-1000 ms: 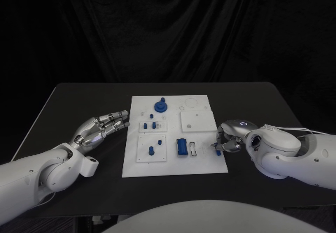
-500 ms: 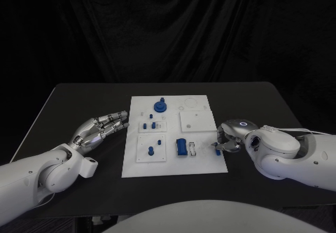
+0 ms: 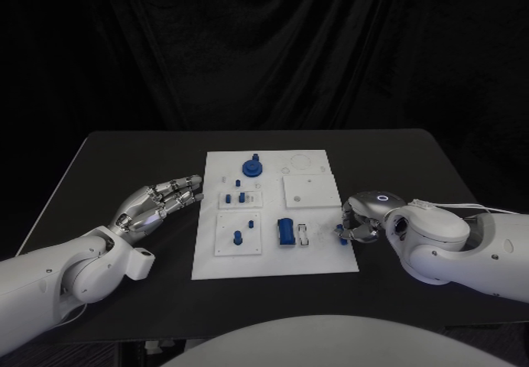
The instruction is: Assemble the parts on the task board
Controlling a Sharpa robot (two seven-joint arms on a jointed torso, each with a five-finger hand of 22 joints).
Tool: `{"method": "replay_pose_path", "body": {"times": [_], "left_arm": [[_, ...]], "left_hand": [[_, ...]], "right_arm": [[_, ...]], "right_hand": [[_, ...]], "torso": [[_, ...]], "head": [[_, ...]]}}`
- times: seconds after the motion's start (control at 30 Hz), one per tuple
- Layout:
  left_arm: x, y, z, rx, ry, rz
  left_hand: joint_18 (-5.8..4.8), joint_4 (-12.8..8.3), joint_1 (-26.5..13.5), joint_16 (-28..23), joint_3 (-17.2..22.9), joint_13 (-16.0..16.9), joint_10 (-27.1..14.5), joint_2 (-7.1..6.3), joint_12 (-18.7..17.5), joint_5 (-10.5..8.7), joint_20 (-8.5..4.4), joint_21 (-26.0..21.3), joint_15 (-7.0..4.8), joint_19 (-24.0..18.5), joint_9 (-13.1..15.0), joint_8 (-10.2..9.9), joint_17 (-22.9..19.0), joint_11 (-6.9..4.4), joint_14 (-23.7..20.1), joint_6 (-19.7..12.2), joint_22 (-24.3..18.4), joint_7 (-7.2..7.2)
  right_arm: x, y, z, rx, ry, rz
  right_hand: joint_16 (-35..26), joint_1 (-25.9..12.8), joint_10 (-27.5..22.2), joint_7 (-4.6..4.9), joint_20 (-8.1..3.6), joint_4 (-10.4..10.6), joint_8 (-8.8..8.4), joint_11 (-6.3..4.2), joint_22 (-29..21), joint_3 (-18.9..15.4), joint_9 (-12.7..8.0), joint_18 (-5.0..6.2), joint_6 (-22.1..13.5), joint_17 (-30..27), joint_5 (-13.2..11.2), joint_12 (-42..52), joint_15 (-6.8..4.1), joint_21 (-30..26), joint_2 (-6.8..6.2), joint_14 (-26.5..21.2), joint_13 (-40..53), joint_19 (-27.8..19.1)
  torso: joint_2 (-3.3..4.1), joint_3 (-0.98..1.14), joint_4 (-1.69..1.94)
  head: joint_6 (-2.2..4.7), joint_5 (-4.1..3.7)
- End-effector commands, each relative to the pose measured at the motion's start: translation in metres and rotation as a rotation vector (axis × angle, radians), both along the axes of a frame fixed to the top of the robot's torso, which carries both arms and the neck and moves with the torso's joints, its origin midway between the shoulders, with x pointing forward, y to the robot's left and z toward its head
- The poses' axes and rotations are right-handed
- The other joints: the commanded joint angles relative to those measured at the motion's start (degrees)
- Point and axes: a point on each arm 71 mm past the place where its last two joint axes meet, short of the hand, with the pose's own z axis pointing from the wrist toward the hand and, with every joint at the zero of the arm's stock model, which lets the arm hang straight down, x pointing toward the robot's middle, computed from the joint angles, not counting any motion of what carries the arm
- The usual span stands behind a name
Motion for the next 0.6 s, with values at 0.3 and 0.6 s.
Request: {"method": "replay_pose_path", "body": {"times": [0.3, 0.6], "left_arm": [[-0.001, -0.002, 0.001, -0.024, -0.007, -0.009], [-0.001, -0.002, 0.000, -0.024, -0.003, -0.012]], "left_hand": [[-1.16, 0.0, 0.2, 0.2, 0.5, 0.0, 0.0, 0.32, -0.3, 0.20, 0.08, 0.3, 0.41, 0.3, 0.0, 0.3, 0.0, 0.29, -0.1, -0.2, -0.1, 0.35], [-1.16, 0.0, 0.2, 0.2, 0.5, 0.0, 0.0, 0.32, -0.3, 0.20, 0.08, 0.3, 0.41, 0.3, 0.0, 0.3, 0.0, 0.29, -0.1, -0.2, -0.1, 0.35]], "right_arm": [[-0.002, -0.001, -0.011, -0.014, 0.055, -0.025], [-0.003, 0.003, -0.020, -0.007, 0.103, -0.029]], "right_hand": [[-0.6, 1.9, 6.0, 0.70, 0.13, -0.3, -3.58, 0.59, 11.3, 2.1, -1.4, -0.28, -0.3, 3.6, 4.0, 0.2, 0.25, -0.7, -0.40, 3.7, 15.1, 2.3], [-0.5, 4.0, 6.0, 0.54, 0.16, -1.5, -4.76, 0.46, 11.3, 4.1, -1.7, -0.25, 1.4, 3.6, 7.8, 0.2, 0.19, -0.7, -1.00, 3.7, 15.1, 2.3]], "torso": [[-0.01, -0.04, 0.05], [0.02, -0.03, 0.04]], "head": [[-0.01, 0.15], [-0.01, 0.17]]}}
